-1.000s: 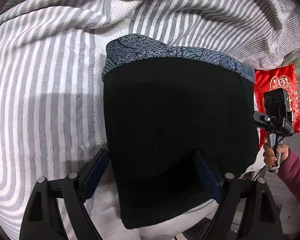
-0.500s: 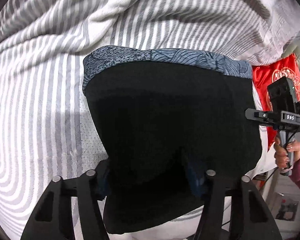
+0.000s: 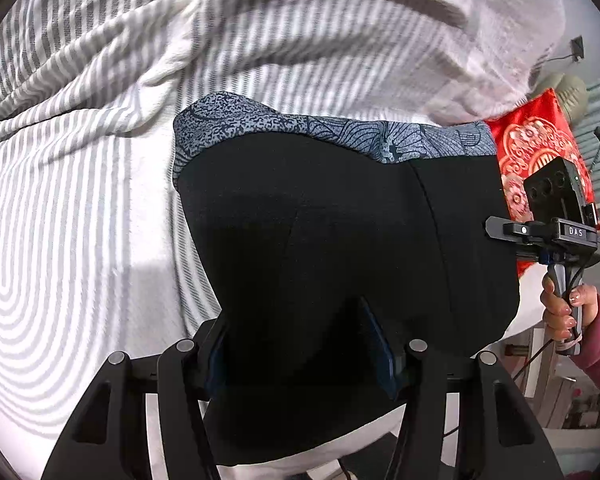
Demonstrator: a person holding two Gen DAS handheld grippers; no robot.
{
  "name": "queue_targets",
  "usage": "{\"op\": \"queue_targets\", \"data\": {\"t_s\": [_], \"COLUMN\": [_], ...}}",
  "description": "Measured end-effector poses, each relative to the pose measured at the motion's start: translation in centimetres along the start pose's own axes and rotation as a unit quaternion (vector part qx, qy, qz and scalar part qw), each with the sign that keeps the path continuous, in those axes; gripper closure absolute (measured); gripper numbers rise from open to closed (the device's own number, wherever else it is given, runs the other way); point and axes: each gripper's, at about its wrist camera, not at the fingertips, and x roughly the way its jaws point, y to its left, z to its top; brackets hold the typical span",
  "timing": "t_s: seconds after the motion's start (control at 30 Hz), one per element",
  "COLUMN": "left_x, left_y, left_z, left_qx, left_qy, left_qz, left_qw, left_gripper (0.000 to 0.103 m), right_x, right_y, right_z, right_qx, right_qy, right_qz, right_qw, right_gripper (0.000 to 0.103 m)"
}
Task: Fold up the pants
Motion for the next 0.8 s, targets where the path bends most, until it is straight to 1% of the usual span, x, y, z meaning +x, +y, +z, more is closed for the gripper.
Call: {"op": "queue_targets", "data": {"t_s": [0.1,0.27,0.33,0.4,0.47,0.5,0.53,0.57,0.6,0.63,0.67,0.7,0.73,0.8], "left_x": [0.3,1.7,2.7,3.1,3.4,3.6,3.7,3.8,3.4,3.2,2.8,2.2,1.6,0.7], "left_y": [-1.9,-2.9,-2.8,-2.8,-3.3,-3.6,-3.8,-4.2,-3.4,-3.7,-3.9,-3.8,-3.5,-3.8], "left_z": [-1.4,-3.8,-4.7,-5.5,-5.8,-5.7,-5.6,-5.6,-5.8,-5.6,-5.5,-5.3,-5.0,-4.9], "left_qx": [-0.002,-0.016,-0.019,-0.015,-0.008,-0.011,-0.012,-0.012,-0.011,-0.011,-0.012,-0.015,-0.018,-0.016], "left_qy": [-0.001,0.004,0.009,-0.001,-0.006,-0.005,-0.003,-0.003,-0.005,-0.01,-0.015,-0.02,-0.025,-0.031], "left_qz": [0.005,0.016,0.034,0.051,0.073,0.08,0.086,0.092,0.1,0.109,0.113,0.117,0.121,0.131], "left_qw": [1.0,0.9997,0.9992,0.9986,0.9973,0.9967,0.9962,0.9956,0.9949,0.994,0.9934,0.9928,0.9922,0.9908], "left_gripper": [0.044,0.044,0.044,0.044,0.044,0.044,0.043,0.041,0.04,0.04,0.04,0.04,0.04,0.04], "right_x": [-0.9,-1.2,-0.5,0.1,0.2,0.3,0.3,0.3,0.3,0.3,0.2,-0.1,-0.5,-1.5], "right_y": [-0.2,-2.2,-3.5,-4.4,-5.0,-5.0,-4.9,-4.7,-4.5,-4.2,-4.1,-3.9,-3.6,-3.0], "right_z": [-1.4,-3.7,-4.3,-4.7,-4.7,-4.7,-4.6,-4.6,-4.5,-4.4,-4.5,-4.5,-4.6,-4.8], "right_qx": [0.003,0.012,0.019,0.019,0.03,0.03,0.028,0.026,0.026,0.029,0.031,0.033,0.034,0.035], "right_qy": [-0.003,0.003,0.009,0.006,0.001,0.001,0.002,0.004,0.008,0.01,0.011,0.009,0.006,-0.01], "right_qz": [-0.007,-0.023,-0.035,-0.043,-0.039,-0.043,-0.05,-0.06,-0.075,-0.087,-0.097,-0.109,-0.125,-0.153], "right_qw": [1.0,1.0,0.999,0.999,0.999,0.999,0.998,0.998,0.997,0.996,0.995,0.993,0.992,0.988], "right_gripper": [0.064,0.064,0.064,0.063,0.061,0.059,0.055,0.053,0.049,0.043,0.04,0.03,0.023,0.022]}}
